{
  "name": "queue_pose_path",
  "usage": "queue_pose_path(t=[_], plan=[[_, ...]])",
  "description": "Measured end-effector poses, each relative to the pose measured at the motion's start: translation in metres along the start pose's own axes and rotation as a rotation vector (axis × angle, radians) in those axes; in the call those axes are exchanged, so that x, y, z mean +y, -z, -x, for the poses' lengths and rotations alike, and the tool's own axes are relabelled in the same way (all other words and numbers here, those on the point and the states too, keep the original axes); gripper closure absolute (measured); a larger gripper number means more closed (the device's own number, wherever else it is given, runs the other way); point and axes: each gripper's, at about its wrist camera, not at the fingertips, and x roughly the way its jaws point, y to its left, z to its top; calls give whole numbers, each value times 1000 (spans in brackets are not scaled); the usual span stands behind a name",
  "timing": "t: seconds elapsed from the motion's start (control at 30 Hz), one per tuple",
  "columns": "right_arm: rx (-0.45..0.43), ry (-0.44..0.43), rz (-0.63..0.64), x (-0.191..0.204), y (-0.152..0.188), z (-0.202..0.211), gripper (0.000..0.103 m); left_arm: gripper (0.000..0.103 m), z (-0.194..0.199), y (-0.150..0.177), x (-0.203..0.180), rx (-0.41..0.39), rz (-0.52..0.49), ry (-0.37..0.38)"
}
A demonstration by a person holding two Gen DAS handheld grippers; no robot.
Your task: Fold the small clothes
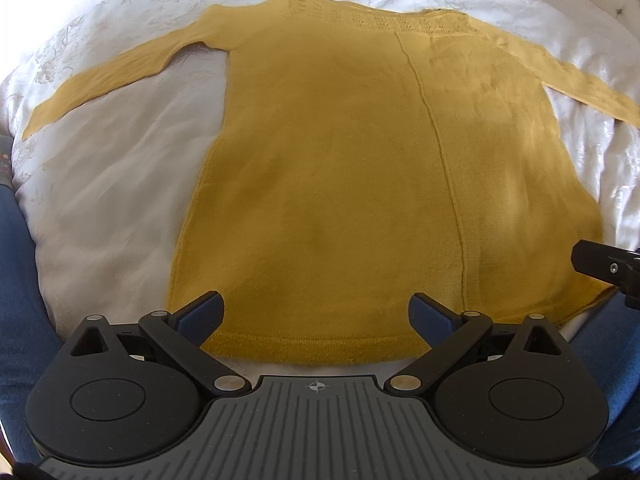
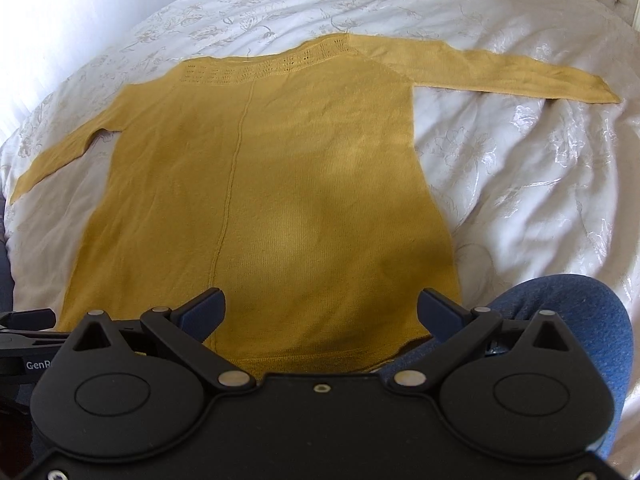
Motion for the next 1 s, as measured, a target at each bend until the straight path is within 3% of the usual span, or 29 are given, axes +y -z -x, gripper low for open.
queue_pose_path(t=[0.17, 0.23, 0.27, 0.4, 0.57, 0.77, 0.87, 1.0], plan=[[11, -29, -23, -6, -2, -5, 1, 3, 0, -3, 1, -17, 6, 15], [18, -48, -39, -10, -4, -8, 1, 9, 1, -7, 3, -37, 17, 30], [21, -56, -48, -12, -5, -9, 1, 17, 2, -9, 3, -44, 19, 39], [6, -100, -90, -26, -16, -12, 1, 18, 0, -27, 6, -77, 21, 62], [-70, -165, -179, -59, -46, -13, 1, 18, 1, -55, 3, -168, -7, 24], [-241, -18, -226, -111, -92, -17, 1, 18, -2, -86, -3, -295, -18, 67], [-281, 51, -252, -145, -115, -27, 3, 18, -9, -102, -8, -320, -18, 79], [-291, 125, -281, -190, -140, -47, 25, 18, -22, -124, -22, -335, -37, 47]])
